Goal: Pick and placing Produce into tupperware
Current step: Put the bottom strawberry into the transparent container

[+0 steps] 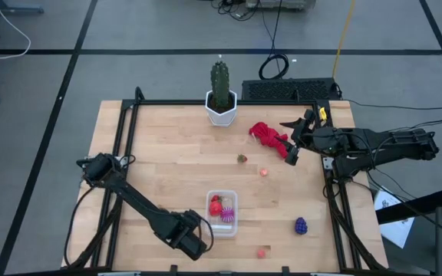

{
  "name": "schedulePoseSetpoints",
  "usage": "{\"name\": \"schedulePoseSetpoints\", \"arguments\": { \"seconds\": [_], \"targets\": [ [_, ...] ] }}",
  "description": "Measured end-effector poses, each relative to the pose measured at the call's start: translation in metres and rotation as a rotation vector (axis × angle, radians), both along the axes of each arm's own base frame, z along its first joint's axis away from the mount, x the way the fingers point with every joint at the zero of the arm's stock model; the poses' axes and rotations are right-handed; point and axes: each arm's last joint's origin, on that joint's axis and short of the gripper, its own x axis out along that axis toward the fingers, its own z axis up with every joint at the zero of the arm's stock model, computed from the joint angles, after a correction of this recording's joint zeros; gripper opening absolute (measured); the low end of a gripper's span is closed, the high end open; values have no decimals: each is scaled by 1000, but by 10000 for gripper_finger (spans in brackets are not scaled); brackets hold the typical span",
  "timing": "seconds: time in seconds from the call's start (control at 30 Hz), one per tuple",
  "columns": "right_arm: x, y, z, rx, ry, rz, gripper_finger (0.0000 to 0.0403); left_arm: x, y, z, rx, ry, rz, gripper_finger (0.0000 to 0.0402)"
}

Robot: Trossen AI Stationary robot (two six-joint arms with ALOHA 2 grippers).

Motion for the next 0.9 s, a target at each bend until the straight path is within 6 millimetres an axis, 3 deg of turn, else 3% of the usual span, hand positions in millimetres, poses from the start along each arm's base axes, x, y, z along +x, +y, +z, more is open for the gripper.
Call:
{"name": "schedulePoseSetpoints", "arguments": {
  "seconds": [0.23,0.4,0.63,0.77,0.9],
  "targets": [
    [0,0,0,-1,4,0,219,10,30,25,-11,-64,-25,111],
    [0,0,-1,-16,17,7,219,22,54,33,-5,-96,-53,111],
    [0,0,-1,-27,25,13,219,45,71,55,14,-214,-118,111],
    [-1,0,-1,-28,30,13,219,58,75,55,15,-279,-141,111],
    [-1,0,-3,-29,50,13,219,70,75,41,-5,-278,-163,111]
  ]
}}
